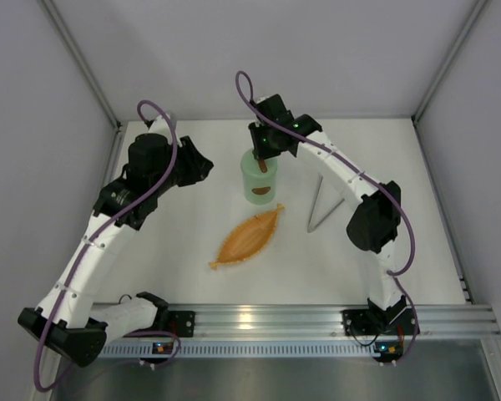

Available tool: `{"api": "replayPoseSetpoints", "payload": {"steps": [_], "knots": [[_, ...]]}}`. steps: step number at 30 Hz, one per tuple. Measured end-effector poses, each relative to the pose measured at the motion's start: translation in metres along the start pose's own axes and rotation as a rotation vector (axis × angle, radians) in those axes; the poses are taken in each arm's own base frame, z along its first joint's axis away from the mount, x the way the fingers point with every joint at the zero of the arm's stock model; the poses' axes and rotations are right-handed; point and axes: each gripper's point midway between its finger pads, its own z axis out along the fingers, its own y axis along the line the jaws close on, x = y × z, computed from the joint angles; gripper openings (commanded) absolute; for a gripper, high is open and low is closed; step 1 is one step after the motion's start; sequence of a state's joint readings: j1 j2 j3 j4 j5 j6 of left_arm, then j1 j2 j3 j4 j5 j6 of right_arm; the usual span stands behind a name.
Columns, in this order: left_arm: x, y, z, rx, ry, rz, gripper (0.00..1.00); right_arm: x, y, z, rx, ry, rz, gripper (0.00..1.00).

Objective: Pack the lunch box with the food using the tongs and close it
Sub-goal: Close the box lid on the packing box.

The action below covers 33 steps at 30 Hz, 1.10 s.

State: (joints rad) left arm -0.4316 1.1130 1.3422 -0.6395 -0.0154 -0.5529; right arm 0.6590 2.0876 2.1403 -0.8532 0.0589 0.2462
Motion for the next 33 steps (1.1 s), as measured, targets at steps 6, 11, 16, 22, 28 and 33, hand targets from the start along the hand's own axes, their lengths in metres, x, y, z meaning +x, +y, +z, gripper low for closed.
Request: {"api": "replayPoseSetpoints", "payload": {"steps": [6,11,16,22,28,33], "knots": [[0.003,0.001,0.004,-0.005,0.013,0.003,0.41,0.000,-0.001,0.001,0.007,-0.001,-0.001,0.12],[0.006,-0.001,0.005,0.008,0.031,0.004,0.41,0.001,-0.001,0.004,0.017,-0.001,-0.005,0.19],[0.007,-0.001,0.005,0.011,0.033,0.006,0.41,0.002,-0.003,0.012,0.037,-0.005,-0.016,0.36],[0.009,0.000,0.006,0.010,0.040,0.007,0.41,0.001,-0.006,0.019,0.076,-0.017,-0.034,0.46],[0.014,0.001,0.010,0.008,0.057,0.007,0.41,-0.001,-0.007,0.019,0.123,-0.037,-0.070,0.54],[0.017,0.002,0.013,0.006,0.070,0.007,0.41,-0.006,-0.003,0.020,0.167,-0.057,-0.131,0.56]]}}
